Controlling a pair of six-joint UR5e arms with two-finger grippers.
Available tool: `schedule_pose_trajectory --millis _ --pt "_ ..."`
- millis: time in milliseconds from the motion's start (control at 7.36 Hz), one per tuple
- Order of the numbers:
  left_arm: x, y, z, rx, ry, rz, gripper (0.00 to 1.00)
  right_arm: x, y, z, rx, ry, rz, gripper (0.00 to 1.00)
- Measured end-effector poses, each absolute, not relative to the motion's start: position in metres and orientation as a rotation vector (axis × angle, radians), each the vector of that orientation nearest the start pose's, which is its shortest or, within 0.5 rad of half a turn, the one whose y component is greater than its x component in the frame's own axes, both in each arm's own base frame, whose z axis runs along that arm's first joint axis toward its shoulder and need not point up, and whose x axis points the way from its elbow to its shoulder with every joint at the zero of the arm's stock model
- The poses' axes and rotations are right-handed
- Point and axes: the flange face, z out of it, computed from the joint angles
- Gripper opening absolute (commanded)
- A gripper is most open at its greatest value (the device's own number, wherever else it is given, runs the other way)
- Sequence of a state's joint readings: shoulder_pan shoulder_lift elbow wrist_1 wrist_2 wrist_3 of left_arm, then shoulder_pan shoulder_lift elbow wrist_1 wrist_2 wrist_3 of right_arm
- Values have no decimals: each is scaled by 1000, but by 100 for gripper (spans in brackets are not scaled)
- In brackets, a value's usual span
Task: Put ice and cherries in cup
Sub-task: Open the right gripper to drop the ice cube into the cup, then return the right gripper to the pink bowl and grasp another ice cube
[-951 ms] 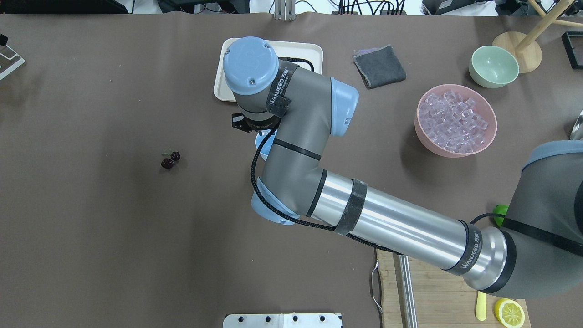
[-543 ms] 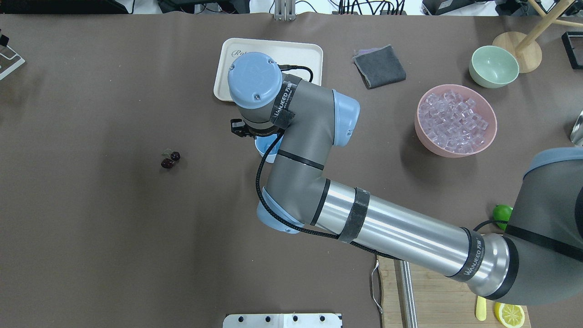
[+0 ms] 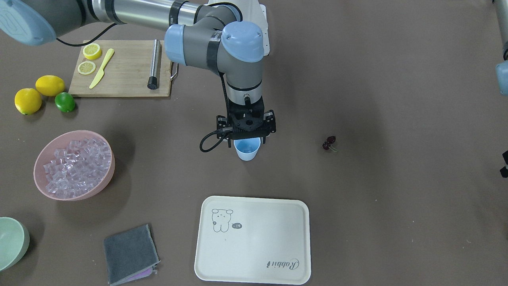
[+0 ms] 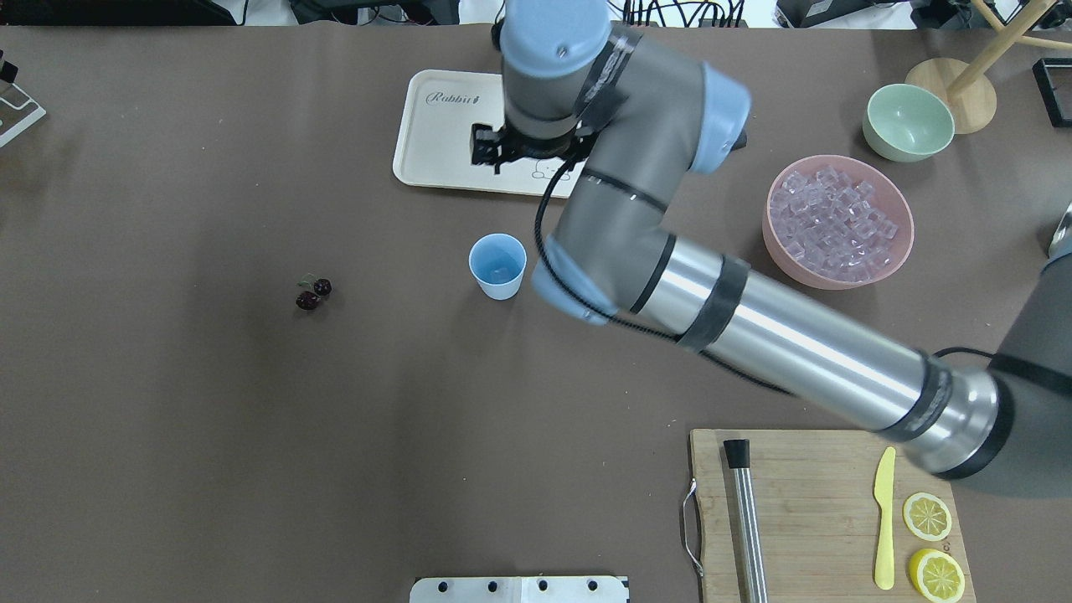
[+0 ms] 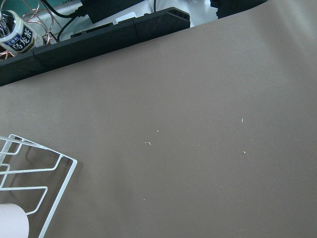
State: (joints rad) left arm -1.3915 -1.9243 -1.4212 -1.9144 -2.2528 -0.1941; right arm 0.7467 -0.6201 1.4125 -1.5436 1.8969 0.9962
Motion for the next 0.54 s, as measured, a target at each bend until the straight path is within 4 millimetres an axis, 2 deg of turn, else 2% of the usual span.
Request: schedule_pose_trajectory --millis 136,272,407,543 --pt "48 -659 495 394 751 172 98 -420 -624 160 251 -833 -21 91" --pt "48 -659 495 394 751 172 98 -361 -643 225 262 -796 -118 91" --pt "49 -659 495 394 752 174 98 -312 -651 292 271 -745 -226 91" --pt "50 -659 494 395 753 176 98 -278 -652 344 268 -703 -297 91"
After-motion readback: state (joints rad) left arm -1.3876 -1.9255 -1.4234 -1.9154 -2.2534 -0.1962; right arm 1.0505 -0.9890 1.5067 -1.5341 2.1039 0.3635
